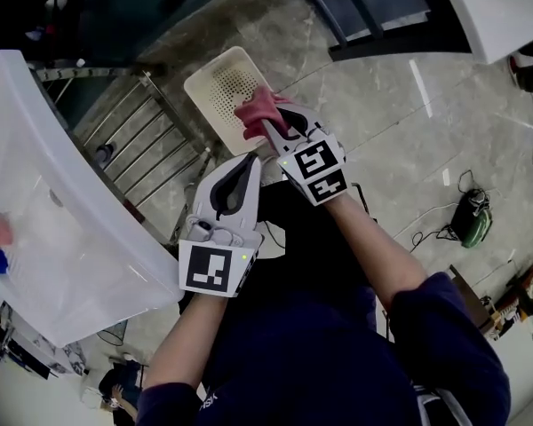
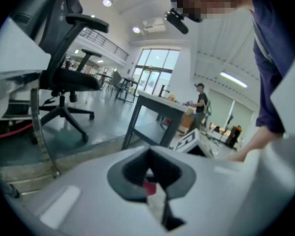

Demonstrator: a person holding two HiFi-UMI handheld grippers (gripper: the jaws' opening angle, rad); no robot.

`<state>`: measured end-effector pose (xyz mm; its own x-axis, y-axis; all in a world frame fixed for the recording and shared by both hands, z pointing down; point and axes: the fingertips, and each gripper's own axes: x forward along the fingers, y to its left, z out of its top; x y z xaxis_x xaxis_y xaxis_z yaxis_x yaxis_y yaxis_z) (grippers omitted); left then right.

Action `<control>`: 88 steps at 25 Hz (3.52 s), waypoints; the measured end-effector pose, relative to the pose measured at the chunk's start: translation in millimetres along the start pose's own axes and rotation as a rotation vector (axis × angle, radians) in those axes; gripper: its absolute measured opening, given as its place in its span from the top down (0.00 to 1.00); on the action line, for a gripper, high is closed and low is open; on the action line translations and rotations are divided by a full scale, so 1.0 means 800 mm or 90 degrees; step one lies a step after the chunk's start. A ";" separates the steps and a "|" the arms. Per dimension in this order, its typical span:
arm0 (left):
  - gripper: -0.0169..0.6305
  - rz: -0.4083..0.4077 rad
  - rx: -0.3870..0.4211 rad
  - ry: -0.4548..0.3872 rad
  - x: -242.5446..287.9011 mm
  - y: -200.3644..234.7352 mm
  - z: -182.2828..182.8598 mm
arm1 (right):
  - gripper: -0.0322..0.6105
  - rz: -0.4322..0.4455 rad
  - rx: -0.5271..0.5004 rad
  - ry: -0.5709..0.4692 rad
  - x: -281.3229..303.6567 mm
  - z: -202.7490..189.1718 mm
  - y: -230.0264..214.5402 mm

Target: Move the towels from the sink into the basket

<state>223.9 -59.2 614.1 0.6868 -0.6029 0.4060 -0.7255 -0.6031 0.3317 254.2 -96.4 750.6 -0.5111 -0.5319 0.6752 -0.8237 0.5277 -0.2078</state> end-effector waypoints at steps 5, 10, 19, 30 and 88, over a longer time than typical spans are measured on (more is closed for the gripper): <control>0.97 0.014 -0.027 -0.002 0.011 0.021 -0.027 | 0.86 0.003 -0.011 0.026 0.049 -0.034 -0.004; 0.97 0.022 -0.038 0.012 0.021 0.039 -0.051 | 0.86 0.003 -0.011 0.051 0.094 -0.058 -0.010; 0.97 0.039 -0.070 0.003 0.037 0.062 -0.078 | 0.86 -0.004 -0.006 0.082 0.155 -0.090 -0.019; 0.97 0.054 -0.087 0.005 0.053 0.084 -0.111 | 0.74 0.004 0.014 0.083 0.186 -0.111 -0.024; 0.97 0.117 0.082 -0.135 -0.362 0.052 0.276 | 0.93 0.016 -0.089 -0.228 -0.277 0.377 0.290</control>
<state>4.3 -25.0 322.0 0.5482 -0.7955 0.2581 -0.8362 -0.5265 0.1533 101.9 -55.9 339.3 -0.6049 -0.7023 0.3754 -0.7806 0.6161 -0.1054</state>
